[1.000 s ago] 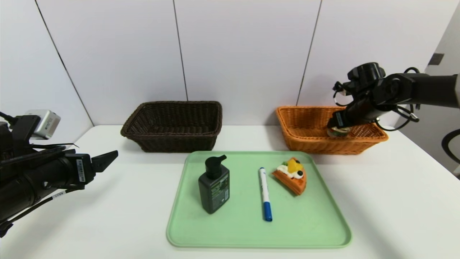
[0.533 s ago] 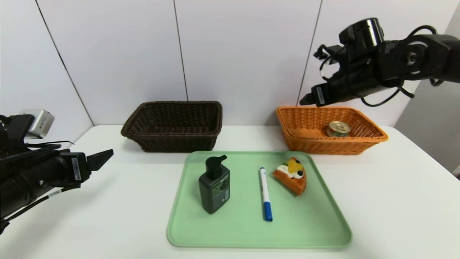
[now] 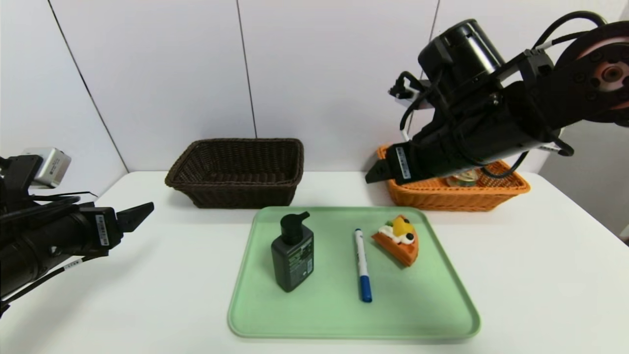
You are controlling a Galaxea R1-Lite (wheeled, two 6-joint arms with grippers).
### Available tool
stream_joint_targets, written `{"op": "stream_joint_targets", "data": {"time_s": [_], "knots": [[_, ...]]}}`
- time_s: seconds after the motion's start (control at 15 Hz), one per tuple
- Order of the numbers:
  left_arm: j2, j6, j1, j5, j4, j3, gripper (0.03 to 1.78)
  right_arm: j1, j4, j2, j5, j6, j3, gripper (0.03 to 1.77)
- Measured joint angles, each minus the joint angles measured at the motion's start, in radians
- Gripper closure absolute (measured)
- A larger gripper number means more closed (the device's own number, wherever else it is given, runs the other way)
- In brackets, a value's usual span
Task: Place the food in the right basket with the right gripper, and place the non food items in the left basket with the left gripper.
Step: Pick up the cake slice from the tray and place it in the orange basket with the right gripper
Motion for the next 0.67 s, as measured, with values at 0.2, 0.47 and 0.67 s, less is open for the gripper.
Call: {"op": "stream_joint_targets", "data": {"time_s": [0.2,0.47,0.67], "knots": [[-0.011,0.003,0.000,-0.002,0.001,0.001,0.12,0.011,0.003,-0.028,-0.007,0.102,0.120,0.11],[-0.024,0.005,-0.001,-0.003,0.001,0.000,0.12,0.006,0.002,-0.026,-0.010,0.174,0.227,0.11],[-0.035,0.004,-0.001,-0.002,0.001,0.009,0.12,-0.012,-0.009,-0.007,-0.010,0.189,0.289,0.11]]}}
